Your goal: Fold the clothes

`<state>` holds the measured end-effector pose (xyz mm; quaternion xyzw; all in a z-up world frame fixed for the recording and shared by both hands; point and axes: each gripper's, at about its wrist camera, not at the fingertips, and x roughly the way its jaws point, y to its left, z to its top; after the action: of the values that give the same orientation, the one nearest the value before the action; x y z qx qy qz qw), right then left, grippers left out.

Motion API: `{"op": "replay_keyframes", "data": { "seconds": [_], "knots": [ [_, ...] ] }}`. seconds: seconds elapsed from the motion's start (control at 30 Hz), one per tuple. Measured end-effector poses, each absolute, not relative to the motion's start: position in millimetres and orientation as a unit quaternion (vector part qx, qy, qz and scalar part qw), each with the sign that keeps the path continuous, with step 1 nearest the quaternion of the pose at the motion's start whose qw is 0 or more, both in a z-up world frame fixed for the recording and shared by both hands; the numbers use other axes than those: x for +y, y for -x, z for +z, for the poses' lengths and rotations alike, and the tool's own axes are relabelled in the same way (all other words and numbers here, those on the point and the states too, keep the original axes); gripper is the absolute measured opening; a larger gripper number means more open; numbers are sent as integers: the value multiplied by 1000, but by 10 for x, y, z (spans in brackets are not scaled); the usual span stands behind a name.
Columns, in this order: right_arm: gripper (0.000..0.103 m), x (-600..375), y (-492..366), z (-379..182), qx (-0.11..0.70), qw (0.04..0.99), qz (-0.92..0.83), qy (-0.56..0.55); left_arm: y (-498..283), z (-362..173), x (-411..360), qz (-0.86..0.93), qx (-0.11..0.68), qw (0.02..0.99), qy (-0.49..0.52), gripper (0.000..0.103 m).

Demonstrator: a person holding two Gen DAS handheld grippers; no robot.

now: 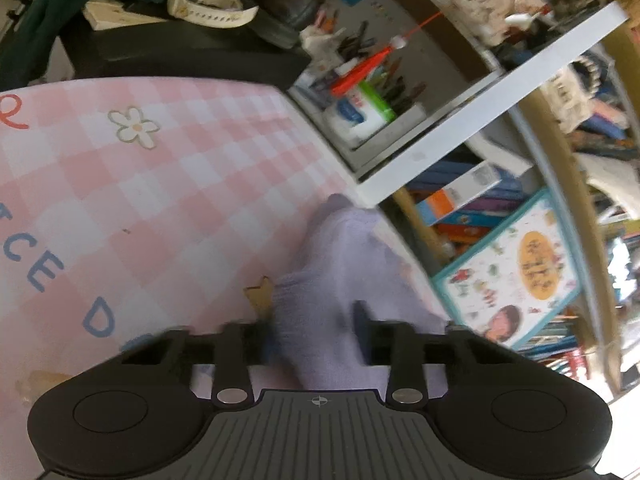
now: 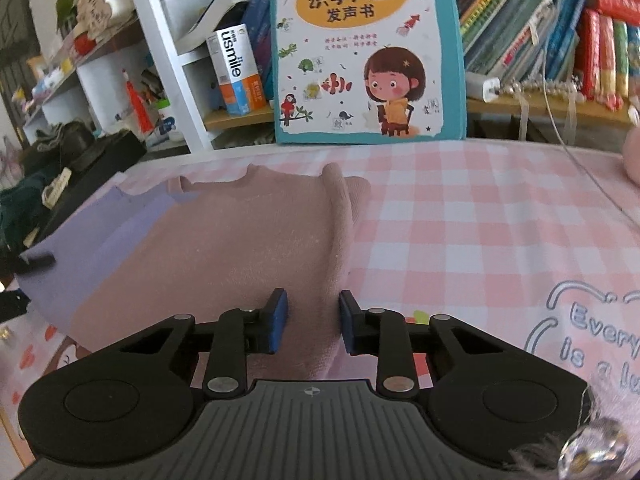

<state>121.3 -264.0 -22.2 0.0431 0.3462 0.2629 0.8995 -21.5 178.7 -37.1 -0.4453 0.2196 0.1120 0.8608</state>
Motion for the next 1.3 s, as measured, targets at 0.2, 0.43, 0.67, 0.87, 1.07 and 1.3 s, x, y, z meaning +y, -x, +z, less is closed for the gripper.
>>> {"op": "replay_keyframes", "data": {
  "seconds": [0.2, 0.43, 0.67, 0.87, 1.07, 1.3],
  "knots": [
    [26, -2630, -1206, -279, 359, 888, 273, -91, 237, 157, 1473, 72, 163, 931, 317, 22],
    [26, -2461, -1113, -298, 349, 891, 278, -89, 154, -228, 1898, 124, 205, 877, 417, 34],
    [28, -2441, -1101, -299, 344, 894, 276, -82, 102, -399, 1880, 122, 203, 876, 421, 44],
    [42, -2368, -1029, -181, 303, 915, 266, -6, 135, -431, 1908, 122, 201, 879, 415, 29],
    [55, -2288, -830, -35, 225, 904, 353, 89, 148, -448, 1943, 116, 198, 874, 428, 28],
    [59, -2261, -876, -157, 246, 876, 395, 124, 133, -429, 1958, 113, 208, 874, 425, 22]
  ]
}}
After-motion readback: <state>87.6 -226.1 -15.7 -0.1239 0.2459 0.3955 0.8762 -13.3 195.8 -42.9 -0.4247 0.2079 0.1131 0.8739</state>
